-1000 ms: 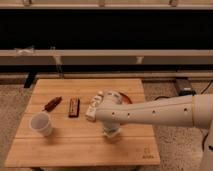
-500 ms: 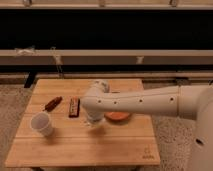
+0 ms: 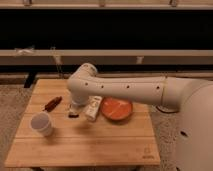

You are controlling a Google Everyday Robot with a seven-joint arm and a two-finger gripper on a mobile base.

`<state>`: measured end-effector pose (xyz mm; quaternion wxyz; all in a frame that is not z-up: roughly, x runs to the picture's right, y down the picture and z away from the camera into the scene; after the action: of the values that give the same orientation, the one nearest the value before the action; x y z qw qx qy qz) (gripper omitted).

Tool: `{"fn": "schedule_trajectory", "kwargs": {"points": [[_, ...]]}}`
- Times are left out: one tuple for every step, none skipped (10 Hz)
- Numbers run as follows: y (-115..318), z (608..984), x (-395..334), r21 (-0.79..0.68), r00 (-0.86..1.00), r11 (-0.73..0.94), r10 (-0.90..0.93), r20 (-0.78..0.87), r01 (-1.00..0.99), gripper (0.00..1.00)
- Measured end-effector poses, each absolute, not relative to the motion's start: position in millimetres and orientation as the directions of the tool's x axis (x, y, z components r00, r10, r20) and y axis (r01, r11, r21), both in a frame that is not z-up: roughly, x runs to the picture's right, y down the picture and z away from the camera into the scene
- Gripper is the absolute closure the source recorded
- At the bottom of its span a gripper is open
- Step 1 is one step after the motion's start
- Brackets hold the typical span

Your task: Place the white sponge in the ceramic cup

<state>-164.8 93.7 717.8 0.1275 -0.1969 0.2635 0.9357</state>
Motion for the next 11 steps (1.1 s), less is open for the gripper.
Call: {"fn": "schedule_trajectory", "kwargs": {"points": [[80.1,710.9,-184.6,0.427,-0.872,-0.829,0.138,-0.47,-0.361,1.0],[74.1,705.8,-199.3,0.418,-0.858,-0.827,0.14,-0.494,-0.376,1.0],[71.3,699.4,-213.6,0.411,-0.843,-0.823,0.143,-0.518,-0.392,1.0],[70.4,689.9,-230.1,0.403,-0.825,-0.819,0.141,-0.548,-0.408,1.0],[72.7,681.6,-245.3,0.4,-0.804,-0.811,0.137,-0.579,-0.426,1.0],[75.5,674.7,-259.3,0.398,-0.785,-0.804,0.132,-0.605,-0.442,1.0],[77.6,670.2,-269.9,0.395,-0.771,-0.798,0.131,-0.623,-0.455,1.0],[78.8,668.1,-272.9,0.397,-0.762,-0.793,0.127,-0.635,-0.463,1.0],[80.5,667.3,-274.4,0.403,-0.756,-0.787,0.119,-0.644,-0.467,1.0],[84.4,666.8,-277.8,0.408,-0.75,-0.78,0.114,-0.652,-0.474,1.0],[89.9,665.9,-282.2,0.415,-0.743,-0.772,0.108,-0.661,-0.481,1.0]]}}
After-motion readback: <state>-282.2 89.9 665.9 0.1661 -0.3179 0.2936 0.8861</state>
